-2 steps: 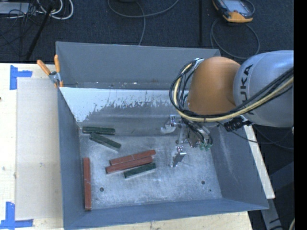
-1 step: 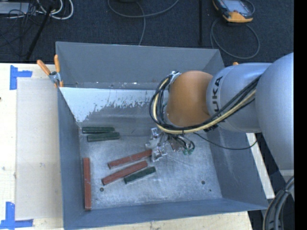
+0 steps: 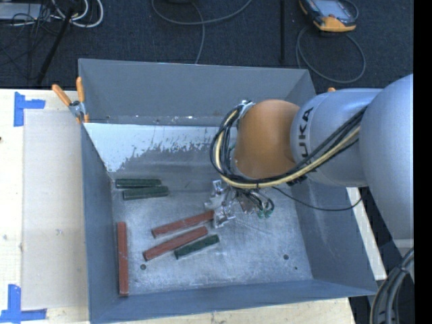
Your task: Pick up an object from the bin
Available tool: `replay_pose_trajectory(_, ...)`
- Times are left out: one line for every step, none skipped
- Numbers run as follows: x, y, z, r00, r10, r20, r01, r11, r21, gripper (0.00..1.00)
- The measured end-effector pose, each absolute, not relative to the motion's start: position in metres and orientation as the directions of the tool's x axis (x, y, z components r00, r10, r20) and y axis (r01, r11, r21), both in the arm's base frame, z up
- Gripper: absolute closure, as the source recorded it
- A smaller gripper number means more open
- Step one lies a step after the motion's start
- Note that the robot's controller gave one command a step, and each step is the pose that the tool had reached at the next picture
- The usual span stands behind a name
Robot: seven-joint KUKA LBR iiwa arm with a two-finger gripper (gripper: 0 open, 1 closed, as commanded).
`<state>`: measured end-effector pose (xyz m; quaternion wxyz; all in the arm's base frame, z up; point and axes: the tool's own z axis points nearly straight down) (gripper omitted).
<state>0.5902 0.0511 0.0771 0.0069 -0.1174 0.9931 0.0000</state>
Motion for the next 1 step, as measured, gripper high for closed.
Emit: replay_pose_trajectory(0.5971, 0.0518, 0.208, -0.969, -0.246, -0.002, -0.246, 0.969, 0.0, 1.0)
